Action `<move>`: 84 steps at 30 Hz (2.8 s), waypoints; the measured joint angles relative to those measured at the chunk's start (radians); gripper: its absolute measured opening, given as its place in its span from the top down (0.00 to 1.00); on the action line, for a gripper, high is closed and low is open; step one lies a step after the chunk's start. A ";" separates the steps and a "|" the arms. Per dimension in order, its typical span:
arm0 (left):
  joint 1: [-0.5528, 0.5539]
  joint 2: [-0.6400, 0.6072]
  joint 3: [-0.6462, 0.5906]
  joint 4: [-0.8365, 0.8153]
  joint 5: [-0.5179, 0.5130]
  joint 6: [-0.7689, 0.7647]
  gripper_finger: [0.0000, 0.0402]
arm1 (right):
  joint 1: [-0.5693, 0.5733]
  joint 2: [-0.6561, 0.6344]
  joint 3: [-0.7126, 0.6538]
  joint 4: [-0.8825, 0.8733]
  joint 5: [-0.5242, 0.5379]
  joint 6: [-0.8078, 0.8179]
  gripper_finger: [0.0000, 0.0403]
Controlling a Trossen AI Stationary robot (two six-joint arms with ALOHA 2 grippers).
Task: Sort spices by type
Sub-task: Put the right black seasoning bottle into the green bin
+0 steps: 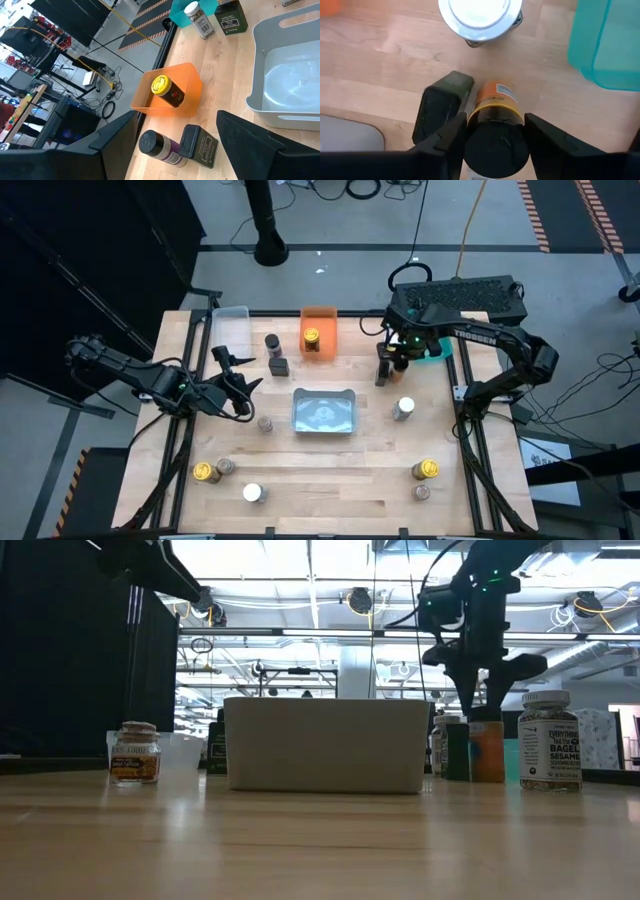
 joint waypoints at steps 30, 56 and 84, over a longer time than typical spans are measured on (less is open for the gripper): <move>0.000 0.000 0.000 -0.001 0.016 -0.001 0.31 | 0.010 -0.008 0.326 -0.239 0.049 -0.416 0.91; -0.001 0.000 0.000 -0.062 0.021 -0.058 0.31 | -0.026 0.199 0.304 -0.265 0.031 -0.167 0.27; -0.001 0.000 0.000 -0.053 0.040 -0.062 0.31 | -0.037 0.176 0.069 -0.076 0.025 -0.079 0.43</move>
